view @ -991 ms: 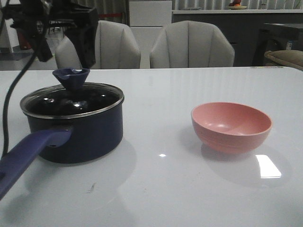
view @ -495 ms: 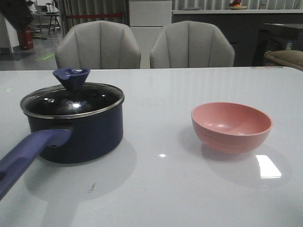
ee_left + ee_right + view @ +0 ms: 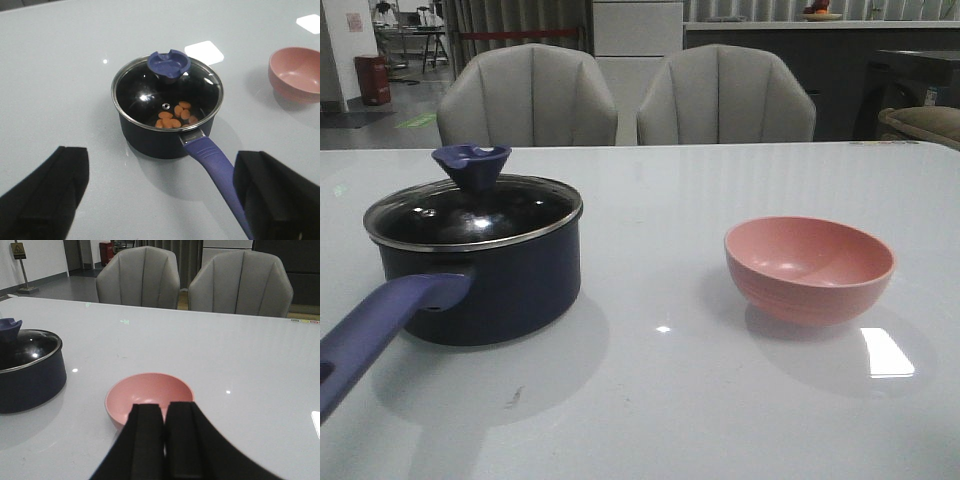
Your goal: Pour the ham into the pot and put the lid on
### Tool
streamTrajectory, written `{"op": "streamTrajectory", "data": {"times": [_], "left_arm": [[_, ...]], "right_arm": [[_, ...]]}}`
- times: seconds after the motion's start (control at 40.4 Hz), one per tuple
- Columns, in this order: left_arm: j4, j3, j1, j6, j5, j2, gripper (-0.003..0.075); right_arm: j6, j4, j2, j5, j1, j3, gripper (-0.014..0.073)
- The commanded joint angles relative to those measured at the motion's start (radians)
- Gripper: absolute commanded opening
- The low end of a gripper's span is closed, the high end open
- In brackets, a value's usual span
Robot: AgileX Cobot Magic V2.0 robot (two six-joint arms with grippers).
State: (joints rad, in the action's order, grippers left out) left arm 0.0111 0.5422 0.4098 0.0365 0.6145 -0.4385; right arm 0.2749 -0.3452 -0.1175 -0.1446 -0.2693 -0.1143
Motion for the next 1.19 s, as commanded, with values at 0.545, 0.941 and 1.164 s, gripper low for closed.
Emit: {"op": "streamTrajectory", "data": {"times": [0.545,0.941,1.164], "left_arm": [[-0.025,-0.132,0.006,0.0,-0.092,0.264,0.0133],[-0.025,-0.142,0.006,0.0,-0.098,0.264,0.0133],[0.008,-0.279,-0.123,0.0,-0.277,0.305,0.0133]], "right_arm": [[0.008,-0.005,-0.011,0.074,-0.003,-0.028,0.0157],[0.008,-0.005,-0.011,0.074,-0.003,-0.028,0.0157],[0.008,-0.005,-0.011,0.074,-0.003,-0.028,0.0157]]}}
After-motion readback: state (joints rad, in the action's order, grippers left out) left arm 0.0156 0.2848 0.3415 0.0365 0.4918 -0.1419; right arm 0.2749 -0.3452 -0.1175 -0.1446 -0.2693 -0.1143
